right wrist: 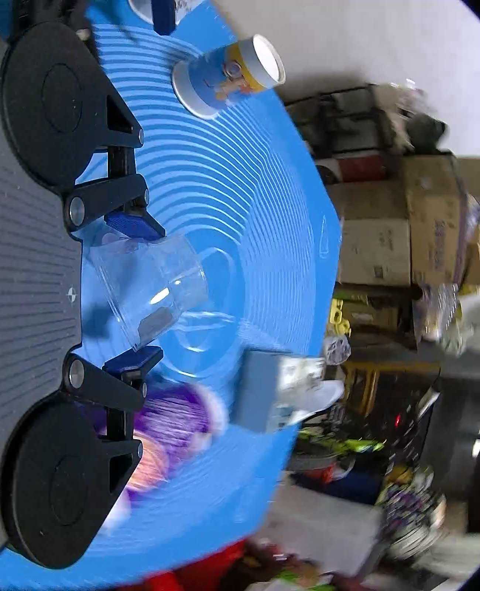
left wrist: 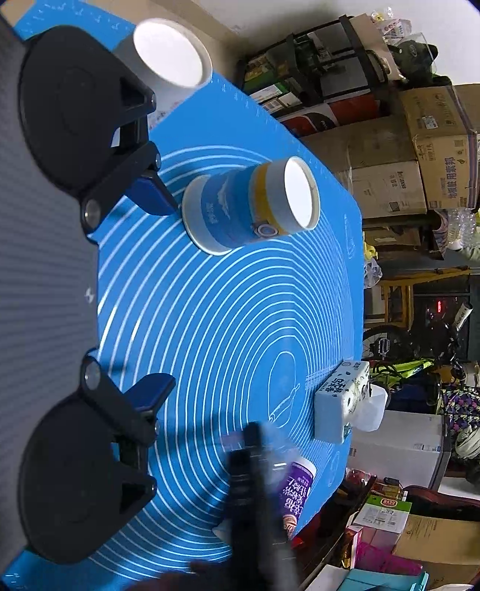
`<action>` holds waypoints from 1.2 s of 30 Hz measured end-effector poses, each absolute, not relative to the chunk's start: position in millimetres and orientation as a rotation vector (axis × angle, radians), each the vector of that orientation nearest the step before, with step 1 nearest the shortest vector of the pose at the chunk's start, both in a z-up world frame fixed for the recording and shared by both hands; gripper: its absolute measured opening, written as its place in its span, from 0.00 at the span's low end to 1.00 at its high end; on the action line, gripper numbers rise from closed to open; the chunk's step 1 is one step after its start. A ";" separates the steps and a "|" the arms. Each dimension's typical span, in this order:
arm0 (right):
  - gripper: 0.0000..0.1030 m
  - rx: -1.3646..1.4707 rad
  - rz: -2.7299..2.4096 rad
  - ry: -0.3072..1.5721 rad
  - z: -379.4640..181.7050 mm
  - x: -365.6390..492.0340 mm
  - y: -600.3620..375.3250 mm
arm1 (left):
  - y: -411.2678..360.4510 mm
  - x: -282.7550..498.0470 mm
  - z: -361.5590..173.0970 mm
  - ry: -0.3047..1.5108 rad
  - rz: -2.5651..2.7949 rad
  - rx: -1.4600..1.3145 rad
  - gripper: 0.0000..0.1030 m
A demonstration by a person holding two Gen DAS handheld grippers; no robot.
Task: Flip cup upside down
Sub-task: 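Lift the clear cup with the right gripper and rotate it rim-down, then lower the inverted clear cup onto the mat and open the right gripper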
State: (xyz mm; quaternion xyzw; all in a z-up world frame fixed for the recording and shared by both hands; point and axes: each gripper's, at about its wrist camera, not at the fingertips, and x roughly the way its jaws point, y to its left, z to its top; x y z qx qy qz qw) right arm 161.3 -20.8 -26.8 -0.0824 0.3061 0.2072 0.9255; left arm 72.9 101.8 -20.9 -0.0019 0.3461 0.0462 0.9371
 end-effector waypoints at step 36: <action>0.78 -0.137 0.487 0.672 -40.8 103.1 -53.3 | 81.5 40.5 -14.7 0.706 0.087 -0.018 0.89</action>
